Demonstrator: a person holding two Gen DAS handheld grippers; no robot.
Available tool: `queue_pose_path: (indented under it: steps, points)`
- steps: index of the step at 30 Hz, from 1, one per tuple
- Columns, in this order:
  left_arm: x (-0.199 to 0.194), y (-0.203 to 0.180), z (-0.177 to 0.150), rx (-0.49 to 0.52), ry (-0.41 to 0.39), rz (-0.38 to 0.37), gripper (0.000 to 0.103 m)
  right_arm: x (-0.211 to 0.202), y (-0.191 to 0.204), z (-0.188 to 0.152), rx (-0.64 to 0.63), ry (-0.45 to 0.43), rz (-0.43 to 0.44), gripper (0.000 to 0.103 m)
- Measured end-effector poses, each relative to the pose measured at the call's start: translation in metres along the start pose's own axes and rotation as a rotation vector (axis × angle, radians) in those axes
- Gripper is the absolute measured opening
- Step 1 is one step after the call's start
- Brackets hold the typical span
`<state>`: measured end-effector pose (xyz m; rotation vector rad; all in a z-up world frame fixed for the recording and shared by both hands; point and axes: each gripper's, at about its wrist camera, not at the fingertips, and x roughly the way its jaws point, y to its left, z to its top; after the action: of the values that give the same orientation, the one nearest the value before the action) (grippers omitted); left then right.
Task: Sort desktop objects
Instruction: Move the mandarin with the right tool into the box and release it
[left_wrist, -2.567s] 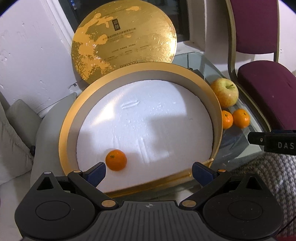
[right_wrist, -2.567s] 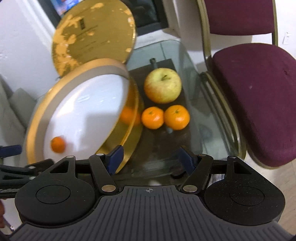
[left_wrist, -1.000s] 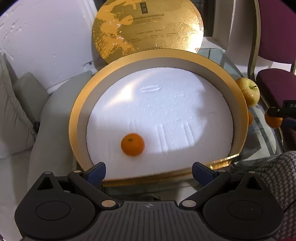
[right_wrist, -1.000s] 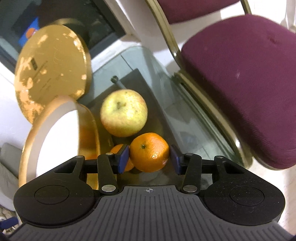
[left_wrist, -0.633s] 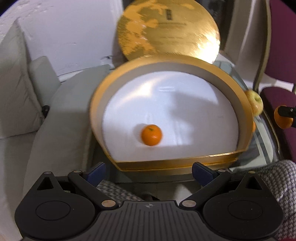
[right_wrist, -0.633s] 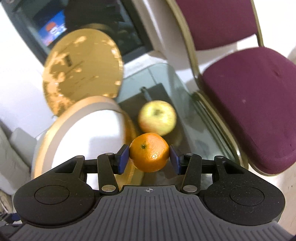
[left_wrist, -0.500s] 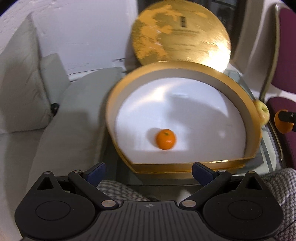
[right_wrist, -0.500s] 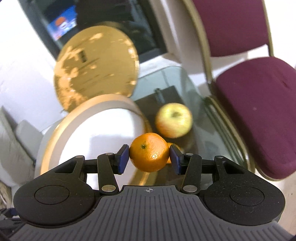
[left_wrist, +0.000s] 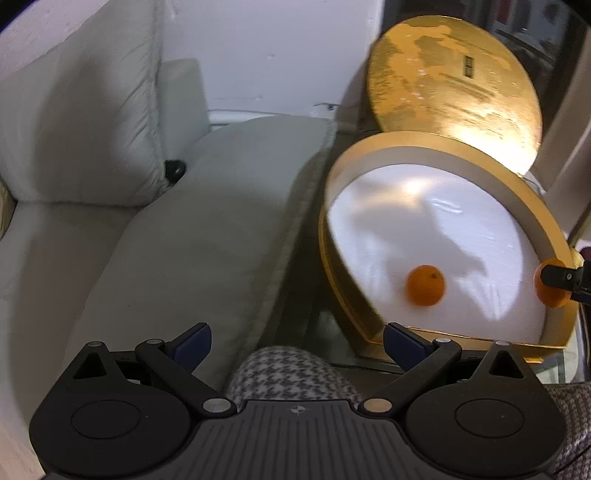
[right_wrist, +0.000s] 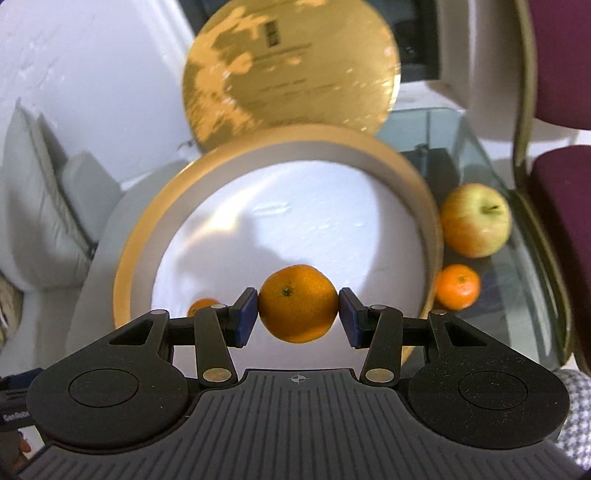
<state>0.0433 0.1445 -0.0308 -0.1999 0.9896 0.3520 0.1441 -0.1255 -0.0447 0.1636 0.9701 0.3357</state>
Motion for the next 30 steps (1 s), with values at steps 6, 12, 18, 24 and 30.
queue_pose_path:
  steps: [6, 12, 18, 24, 30]
  points:
    - [0.014, 0.016, 0.000, -0.040, 0.024, 0.005, 0.101, 0.029, 0.022, -0.001, -0.048, 0.065, -0.002, 0.049]
    - [0.023, 0.025, -0.002, -0.061, 0.051, 0.010, 0.101, 0.062, 0.036, -0.009, -0.077, 0.152, -0.003, 0.049]
    - [0.028, 0.029, -0.004, -0.068, 0.070, 0.017, 0.101, 0.084, 0.042, -0.017, -0.089, 0.208, -0.012, 0.049]
    - [0.025, 0.027, -0.004, -0.063, 0.073, 0.020, 0.101, 0.092, 0.041, -0.018, -0.097, 0.222, -0.015, 0.050]
    - [0.013, 0.022, 0.000, -0.045, 0.049, 0.024, 0.101, 0.082, 0.038, -0.016, -0.085, 0.222, 0.002, 0.055]
